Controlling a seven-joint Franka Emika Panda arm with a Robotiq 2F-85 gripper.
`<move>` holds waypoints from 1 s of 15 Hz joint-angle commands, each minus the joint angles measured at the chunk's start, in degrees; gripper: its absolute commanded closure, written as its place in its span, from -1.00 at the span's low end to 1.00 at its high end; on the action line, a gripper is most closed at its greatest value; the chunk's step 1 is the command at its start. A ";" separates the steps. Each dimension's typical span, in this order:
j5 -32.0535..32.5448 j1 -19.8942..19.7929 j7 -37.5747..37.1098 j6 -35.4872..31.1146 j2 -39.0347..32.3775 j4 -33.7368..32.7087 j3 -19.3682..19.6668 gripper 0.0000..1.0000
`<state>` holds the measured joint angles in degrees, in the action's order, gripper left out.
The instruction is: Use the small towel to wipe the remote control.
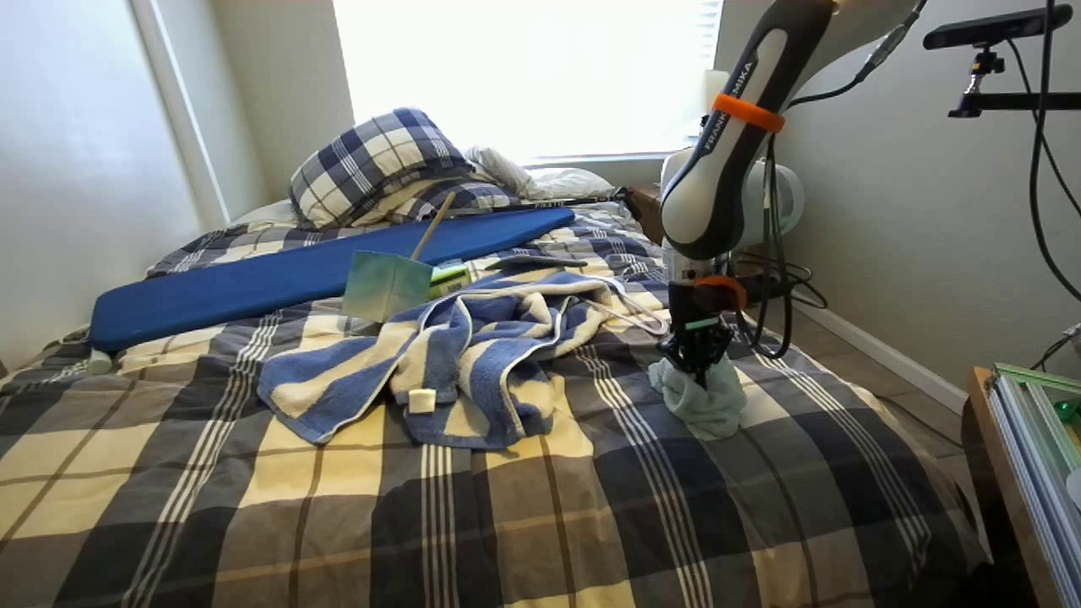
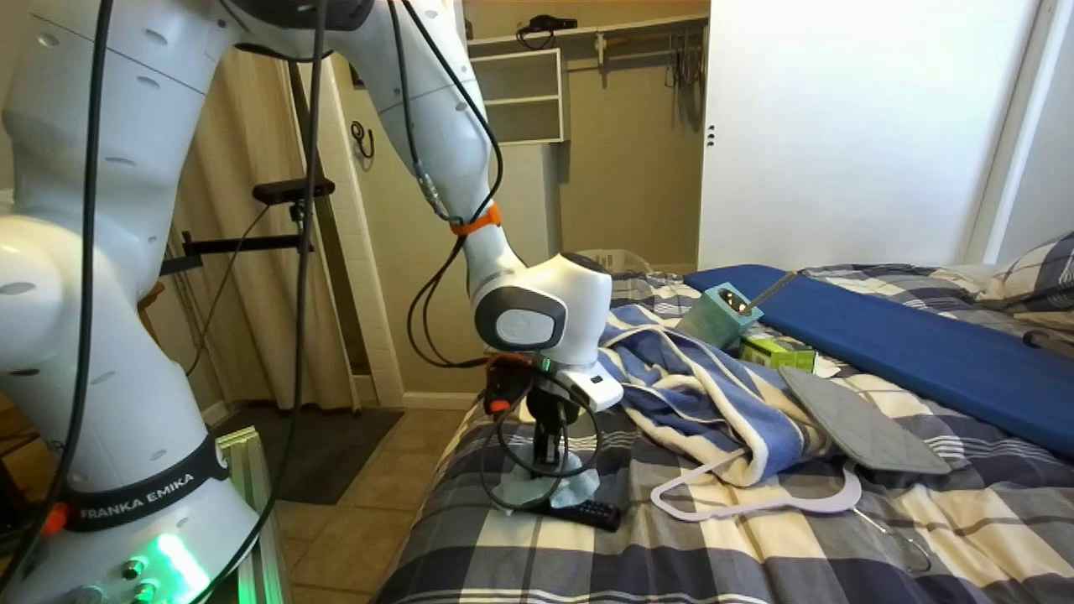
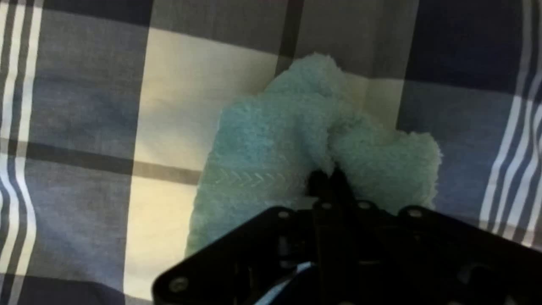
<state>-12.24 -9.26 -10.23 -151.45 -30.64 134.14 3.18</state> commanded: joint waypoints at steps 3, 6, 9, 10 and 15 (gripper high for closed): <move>-1.02 -0.76 5.11 11.67 0.94 -1.22 -1.60 0.99; -0.13 0.17 5.12 16.45 0.49 -2.03 -0.75 0.99; 0.11 0.65 3.45 15.12 0.14 -1.95 0.91 0.99; 0.16 0.72 2.75 12.97 0.08 -1.69 1.77 0.99; -0.24 0.72 -1.16 0.48 0.00 -0.70 5.48 0.99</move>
<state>-12.23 -9.04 -8.43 -145.00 -30.72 132.63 6.79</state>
